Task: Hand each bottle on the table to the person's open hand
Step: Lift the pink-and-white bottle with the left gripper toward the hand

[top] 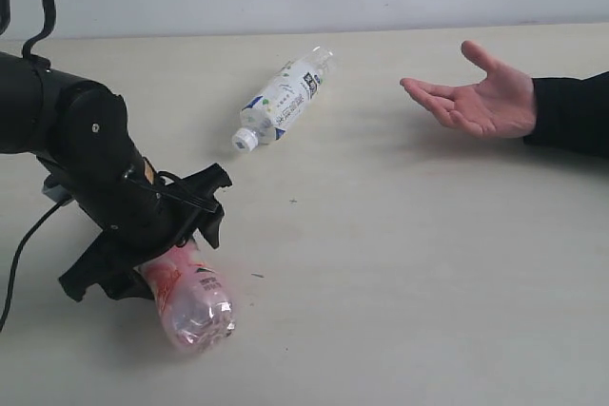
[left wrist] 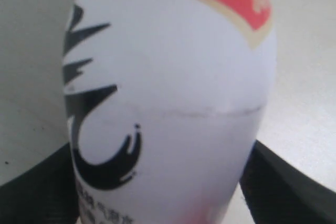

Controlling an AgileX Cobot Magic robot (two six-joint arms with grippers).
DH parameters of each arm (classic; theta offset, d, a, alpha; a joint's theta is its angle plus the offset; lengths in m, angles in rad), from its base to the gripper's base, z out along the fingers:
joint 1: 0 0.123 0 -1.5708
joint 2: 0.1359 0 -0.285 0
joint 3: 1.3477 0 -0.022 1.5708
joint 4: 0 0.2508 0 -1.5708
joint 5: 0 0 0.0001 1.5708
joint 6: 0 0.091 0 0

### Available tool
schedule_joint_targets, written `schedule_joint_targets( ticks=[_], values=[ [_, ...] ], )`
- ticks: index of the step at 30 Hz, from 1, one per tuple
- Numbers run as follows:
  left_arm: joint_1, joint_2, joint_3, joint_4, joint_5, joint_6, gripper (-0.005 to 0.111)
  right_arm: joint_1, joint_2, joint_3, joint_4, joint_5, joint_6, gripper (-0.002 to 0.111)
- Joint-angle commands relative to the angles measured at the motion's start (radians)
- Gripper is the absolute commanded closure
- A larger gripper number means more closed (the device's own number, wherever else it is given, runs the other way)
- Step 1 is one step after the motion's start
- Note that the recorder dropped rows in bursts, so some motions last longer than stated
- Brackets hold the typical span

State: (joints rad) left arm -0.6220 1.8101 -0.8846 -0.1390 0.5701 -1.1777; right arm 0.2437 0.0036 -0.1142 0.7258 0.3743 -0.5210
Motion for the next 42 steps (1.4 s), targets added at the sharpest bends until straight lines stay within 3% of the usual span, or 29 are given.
schedule_joint_targets(
  ticks=[1,35,42],
  values=[
    [-0.008,0.0,0.001,-0.006,-0.013,-0.005,0.033,0.001,-0.004,-0.005,0.0,-0.001,0.0,0.108],
    [-0.008,0.0,0.001,-0.003,-0.032,0.018,0.033,0.001,-0.004,-0.005,0.0,-0.001,0.0,0.108],
    [-0.008,0.0,0.001,-0.028,0.03,0.02,0.034,0.001,-0.004,-0.005,0.0,-0.001,0.0,0.108]
  ],
)
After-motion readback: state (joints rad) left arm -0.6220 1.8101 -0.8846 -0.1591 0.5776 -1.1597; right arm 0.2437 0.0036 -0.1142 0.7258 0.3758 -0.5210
